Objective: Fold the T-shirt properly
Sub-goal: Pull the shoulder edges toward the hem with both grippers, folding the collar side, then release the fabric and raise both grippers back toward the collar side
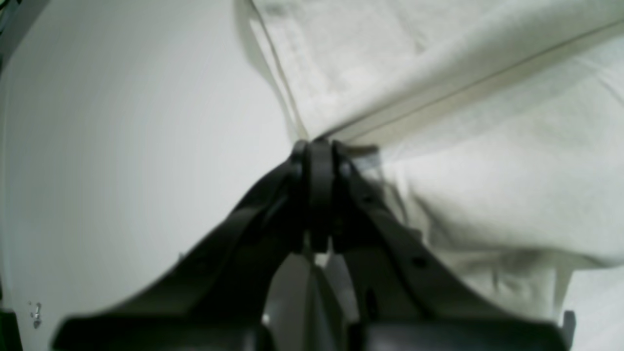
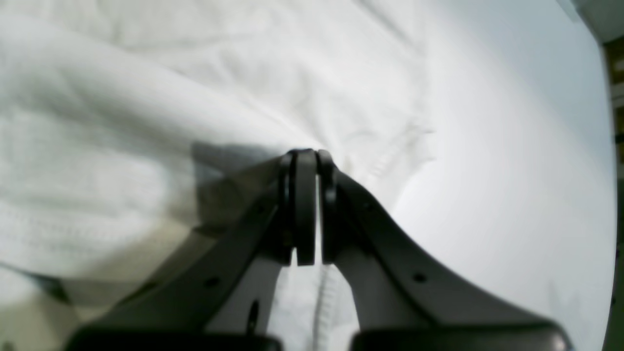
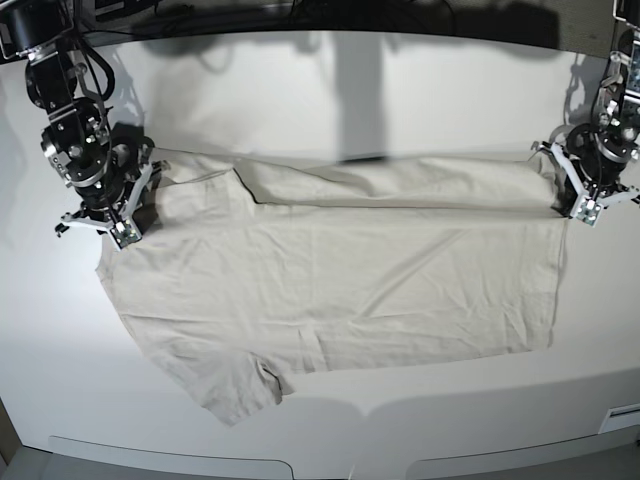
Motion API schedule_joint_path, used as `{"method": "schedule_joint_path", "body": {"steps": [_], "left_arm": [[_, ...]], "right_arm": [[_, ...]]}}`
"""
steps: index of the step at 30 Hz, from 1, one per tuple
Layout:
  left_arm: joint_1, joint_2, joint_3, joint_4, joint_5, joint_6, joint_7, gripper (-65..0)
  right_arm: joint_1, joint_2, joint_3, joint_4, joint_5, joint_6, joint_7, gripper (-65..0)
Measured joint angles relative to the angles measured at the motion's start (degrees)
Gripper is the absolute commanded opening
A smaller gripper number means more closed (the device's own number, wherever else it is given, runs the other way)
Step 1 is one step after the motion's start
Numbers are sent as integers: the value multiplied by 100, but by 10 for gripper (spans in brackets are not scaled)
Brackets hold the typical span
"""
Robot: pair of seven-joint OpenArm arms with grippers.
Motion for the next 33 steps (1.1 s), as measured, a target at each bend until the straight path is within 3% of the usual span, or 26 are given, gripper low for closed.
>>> {"method": "schedule_joint_path", "body": {"steps": [6,8,11,12,18,22,25,33], "left_arm": [[-15,0,0,0,4,4,-101,-650],[-74,2,0,0,120,11,-101,-522],[-227,-4,0,0,315,50,52,-383],[-256,-4,-2,0,396,61,197,-379],[-282,-284,0,116,424,68,861,-382],[-203,-623,-4,590,-90,103,1207,-384],[52,-737,-4,1274,-144,90,1386,-384],[1027,-752,2,2509,588,-131,1718,-384]], "right_arm": [[214,-17,-164,-225,-13,11,-4,-650],[205,-17,-164,-229,-13,15,-11,-628],[203,-13,-164,-229,-17,-4,-52,-453],[205,0,-164,-229,-17,-7,-57,-426],[219,155,-70,-229,289,-267,-184,-423],[199,374,57,-42,302,-289,-341,-423],[103,555,70,251,328,-310,-562,-423],[-450,769,76,1062,295,-326,-944,-423]]}}
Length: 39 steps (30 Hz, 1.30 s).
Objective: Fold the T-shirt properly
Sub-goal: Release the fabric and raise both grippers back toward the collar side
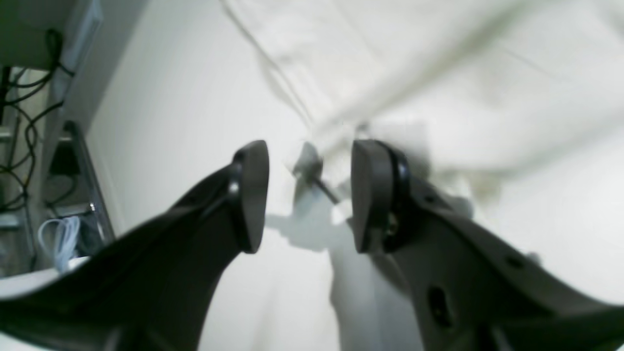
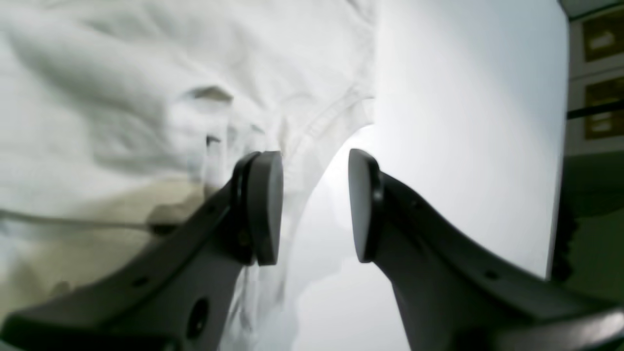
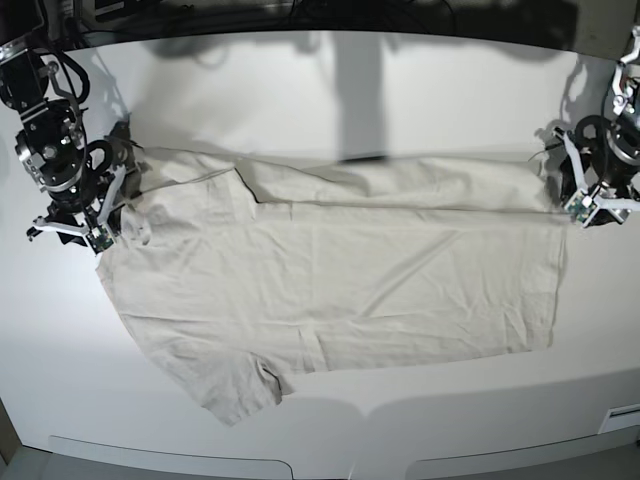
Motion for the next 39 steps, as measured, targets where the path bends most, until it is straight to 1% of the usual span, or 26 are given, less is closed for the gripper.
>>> {"method": "schedule_joint_path", "body": {"steps": [4,5,7,9,15,17,19,20,22,23,25,27,29,31,32,33,35,36,39], "left_arm": [[516,0,0,55,302,-155,-44,-384],[643,0,0,55,514,-160,-94,-384],[868,-7,-4,55,868,-157,-323,-384],[981,-13,-4,55,933,-184,-542,-384],[975,13,-7,55,944,-164,-651,-384],[975,122,-7,55,946,-157,-702,-384],[968,302,-7,-11,1169,-157,-1027,-384],[942,407,-7,-90,1346,-164,-1141,-384],[874,549,-4,-337,1593,-166,-1123,-384],[828,564,-2,-509,1615,-131,-1235,-384],[667,560,-15,-885,1633,-50,-1285,-384],[546,533,-44,-1239,1646,-11,-1609,-387],[516,538,-46,-1491,1705,37,-1899,-402],[494,614,-52,-1589,2002,103,-1904,-428],[485,660,-52,-1613,2197,120,-1902,-453],[487,710,-61,-1624,2393,138,-1884,-496],[533,822,-61,-1631,2704,160,-1869,-627],[549,885,-61,-1641,2837,192,-1875,-650],[564,1019,-79,-1646,3169,267,-1829,-650]], "right_arm": [[-205,-7,24,118,0,22,-92,-423],[-229,-2,26,118,4,22,-118,-423],[-238,2,26,118,9,20,-118,-423],[-234,9,28,120,9,20,-98,-423],[-227,9,28,120,9,20,-190,-423],[-225,9,26,120,7,20,-184,-423],[-227,11,28,122,9,20,-181,-423],[-227,11,26,122,7,17,-184,-423],[-225,11,28,125,7,20,-197,-423],[-225,11,28,125,4,20,-225,-423],[-227,11,28,125,7,20,-229,-423],[-225,11,28,129,9,20,-234,-423],[-227,11,28,192,9,17,-282,-423],[-225,11,28,308,7,17,-533,-423],[-227,13,28,385,7,17,-675,-423],[-229,13,28,459,7,17,-835,-423],[-297,13,33,697,-7,4,-1043,-423],[-378,13,52,863,-11,-9,-1115,-423],[-791,13,232,1445,-109,9,-1338,-423]]}}
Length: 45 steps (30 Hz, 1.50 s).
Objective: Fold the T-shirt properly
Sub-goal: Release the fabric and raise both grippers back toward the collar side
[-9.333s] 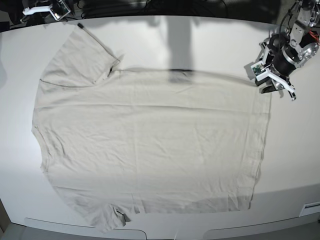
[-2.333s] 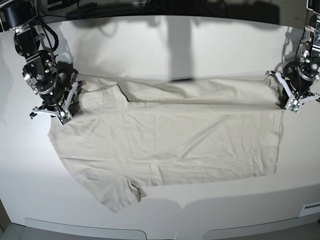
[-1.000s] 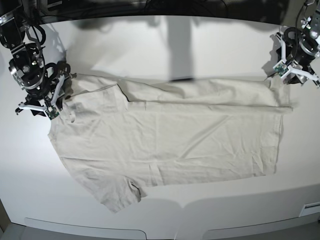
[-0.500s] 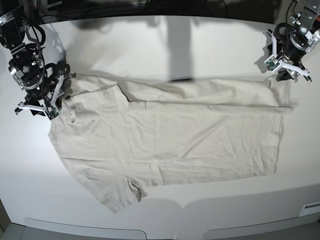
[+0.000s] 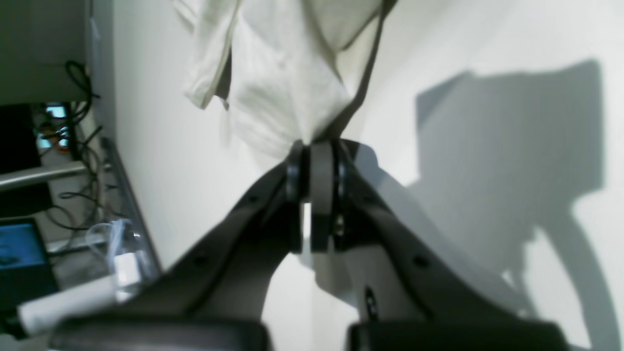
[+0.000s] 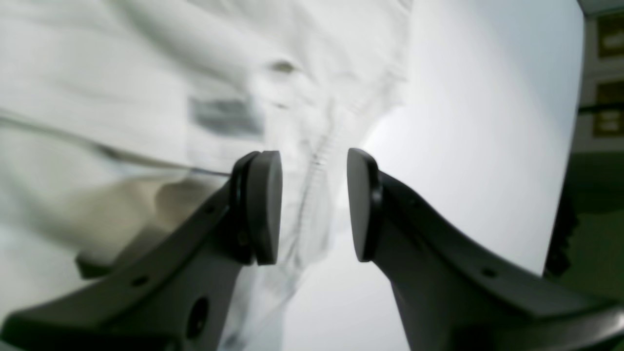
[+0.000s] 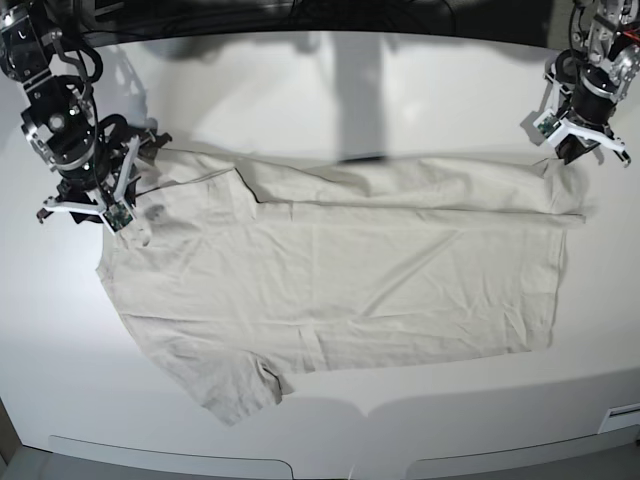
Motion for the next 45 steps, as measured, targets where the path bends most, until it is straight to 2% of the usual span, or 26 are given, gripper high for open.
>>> {"method": "schedule_joint_path", "body": {"steps": [4,8,10,12,13,15,19,22,25,27,29,31,33,34,36,38,42,45], "left_arm": [[0,17,0,2,22,4,0,-650],[-2,20,0,2,24,4,15,-650],[-2,20,0,2,24,4,15,-650],[-2,20,0,2,22,4,15,-650],[-2,20,0,2,22,4,20,-650],[-2,20,0,2,22,4,13,-650],[-4,20,0,2,22,4,24,-650],[-7,20,2,2,22,4,15,-650],[-9,17,0,2,22,4,17,-650],[-15,20,2,2,24,2,48,-650],[-17,33,0,2,22,4,55,-650],[-15,33,0,2,22,4,35,-650],[-17,33,0,7,22,4,87,-650],[-17,35,2,9,22,7,122,-650],[-11,33,0,11,22,11,129,-650],[81,24,-13,46,-15,144,188,-650],[610,-98,-42,302,-120,535,291,-650],[1056,-409,-31,610,-852,487,341,-650]], "right_arm": [[-616,7,404,581,-629,0,-505,-423],[-866,24,507,656,-754,50,-693,-423],[-876,17,507,649,-715,404,-673,-421],[-876,17,505,590,-472,868,-706,-385],[-905,15,505,518,-299,994,-752,-359],[-1016,17,492,391,-227,1113,-776,-318],[-1130,17,490,332,-352,1132,-809,-314],[-1097,13,490,212,-345,1132,-404,-314],[-1102,13,490,-197,-841,1134,203,-314],[-1075,15,409,-461,-1113,1128,374,-314],[-979,15,275,-643,-1305,1086,461,-328],[-885,13,188,-789,-1423,1082,474,-403],[-874,13,188,-793,-1388,970,472,-561],[-879,9,164,-813,-1366,802,472,-650],[-944,-7,153,-826,-1368,339,433,-650],[-957,13,155,-826,-1373,42,411,-650],[-1169,225,160,-800,-1379,-39,474,-650],[-1663,448,160,-767,-1316,-422,509,-650]]}}
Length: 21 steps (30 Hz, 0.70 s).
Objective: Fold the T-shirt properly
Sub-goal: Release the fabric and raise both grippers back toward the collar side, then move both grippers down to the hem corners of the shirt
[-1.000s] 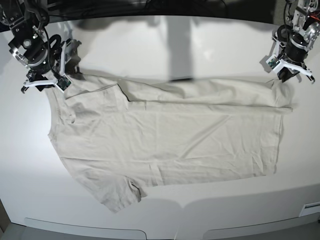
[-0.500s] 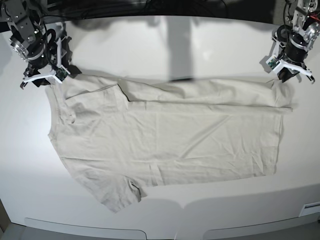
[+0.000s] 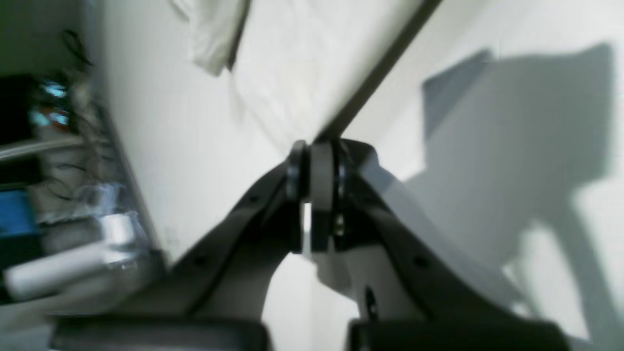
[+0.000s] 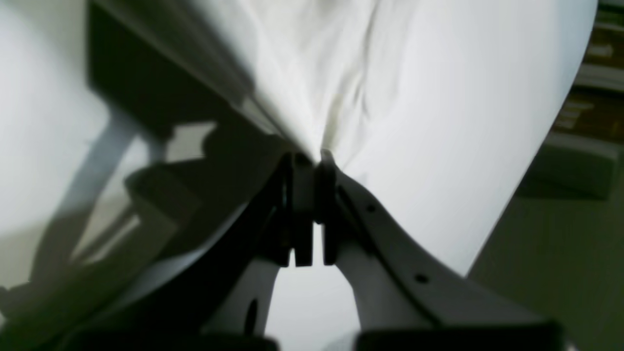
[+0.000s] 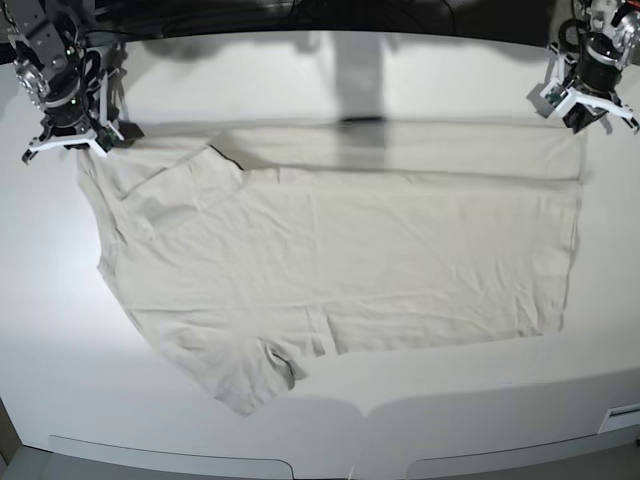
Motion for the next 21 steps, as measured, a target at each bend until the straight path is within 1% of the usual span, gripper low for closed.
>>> {"method": "schedule_joint_path", "body": {"steps": [1,2,4,5,8,10,12,14,16,18,20,21], "left_arm": [[131,-105,0,118,-234,-48,79,-650],[271,-184,2,238,-343,-57,138,-650],[546,-278,13,472,-505,11,249,-650],[651,-308,17,590,-525,46,354,-650],[885,-319,17,911,-529,11,634,-650],[1036,-319,26,1054,-529,-28,691,-650],[1209,-321,26,1150,-525,-20,710,-650],[1344,-321,26,1226,-527,-22,710,-650],[1410,-319,26,1261,-531,-20,710,-650],[1421,-321,26,1279,-529,-26,721,-650],[1419,-321,26,1298,-531,-13,822,-650],[1419,-319,26,1305,-531,-11,846,-639]], "right_arm": [[-175,46,0,9,35,-173,20,-650],[-348,70,0,28,31,-380,63,-650],[-654,74,0,42,11,-610,83,-650],[-782,76,0,50,0,-688,120,-650],[-1244,94,7,68,-83,-1137,188,-650],[-1539,90,7,72,-103,-1408,212,-650],[-1810,90,7,92,-358,-1679,219,-650],[-2004,87,7,105,-522,-2055,249,-650],[-2122,50,7,105,-634,-2282,247,-650],[-2135,-81,7,103,-649,-2476,286,-650],[-2133,-164,7,107,-649,-2529,372,-650],[-2135,-184,7,140,-649,-2527,348,-650]]}}
